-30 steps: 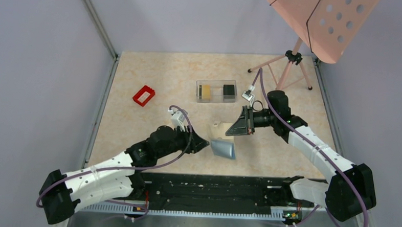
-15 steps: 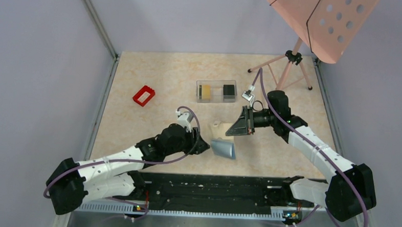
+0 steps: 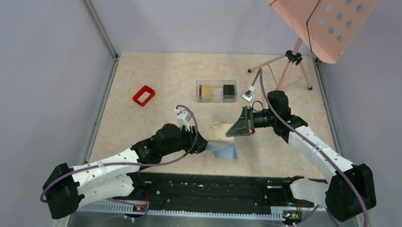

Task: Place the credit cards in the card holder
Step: Open the card holder.

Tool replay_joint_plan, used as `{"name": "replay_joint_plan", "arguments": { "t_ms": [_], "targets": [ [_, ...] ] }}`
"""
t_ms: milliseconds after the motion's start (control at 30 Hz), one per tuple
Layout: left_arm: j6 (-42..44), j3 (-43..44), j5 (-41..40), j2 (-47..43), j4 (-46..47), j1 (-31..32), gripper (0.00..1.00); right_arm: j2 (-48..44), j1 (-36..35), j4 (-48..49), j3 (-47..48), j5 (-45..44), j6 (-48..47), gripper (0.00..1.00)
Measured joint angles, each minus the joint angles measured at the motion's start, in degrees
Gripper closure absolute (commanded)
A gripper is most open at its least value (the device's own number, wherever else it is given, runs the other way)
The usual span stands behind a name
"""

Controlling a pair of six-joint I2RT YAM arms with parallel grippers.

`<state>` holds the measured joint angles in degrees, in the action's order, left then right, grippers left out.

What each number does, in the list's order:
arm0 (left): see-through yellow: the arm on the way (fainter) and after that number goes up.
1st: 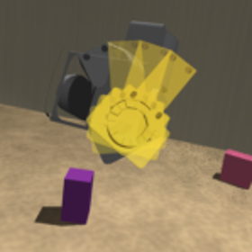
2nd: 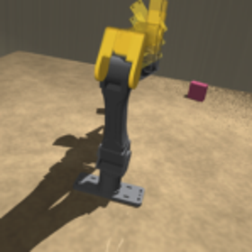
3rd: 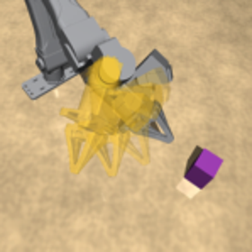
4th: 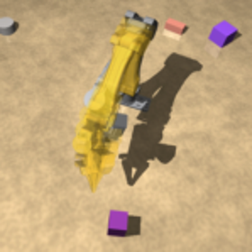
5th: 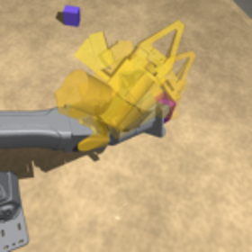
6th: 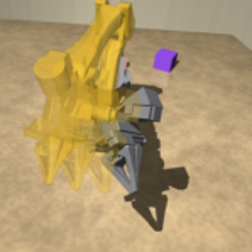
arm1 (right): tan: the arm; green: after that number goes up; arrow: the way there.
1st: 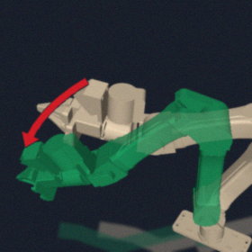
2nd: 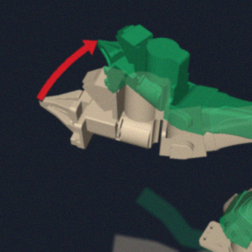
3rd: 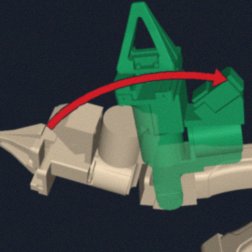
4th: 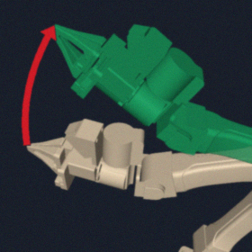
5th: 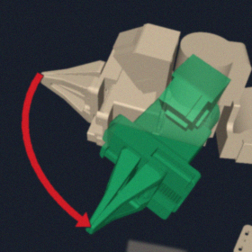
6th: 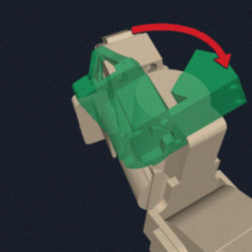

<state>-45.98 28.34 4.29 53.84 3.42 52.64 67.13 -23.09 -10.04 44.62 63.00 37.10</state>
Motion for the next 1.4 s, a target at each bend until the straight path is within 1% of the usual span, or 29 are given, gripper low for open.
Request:
{"name": "replay_joint_plan", "arguments": {
  "t_ms": [100,267,467,567,667,933,1233,1400],
  "targets": [
    [-0.13,-1.38,0.63,-1.88,0.83,0.00,0.51,-0.02,0.00,-0.02,0.00,0.11,0.00,1.00],
    [-0.98,-4.98,0.39,-5.16,4.59,0.00,0.46,-0.02,0.02,0.09,0.00,0.94,0.00,1.00],
    [-1.05,-6.19,-0.52,-6.01,8.13,0.00,0.46,-0.02,0.00,0.92,0.00,2.93,0.22,1.00],
    [-0.42,-6.16,-0.46,-6.01,8.87,0.00,0.47,-0.02,0.00,1.11,-0.02,3.30,0.24,1.00],
    [0.52,-5.73,-0.02,-5.99,8.39,0.00,0.46,-0.02,0.00,1.42,-0.37,3.52,0.26,1.00],
    [1.99,-4.26,0.63,-5.97,7.87,0.00,0.37,-0.04,0.00,1.92,-0.76,4.42,0.59,1.00],
    [2.58,-4.26,1.05,-6.25,10.69,0.00,0.31,-0.04,0.00,5.20,-1.14,6.73,3.98,1.00],
    [1.92,-5.35,0.33,-9.97,13.55,-0.02,0.24,-0.04,0.00,7.89,-1.16,7.63,7.08,1.00]
  ]
}}
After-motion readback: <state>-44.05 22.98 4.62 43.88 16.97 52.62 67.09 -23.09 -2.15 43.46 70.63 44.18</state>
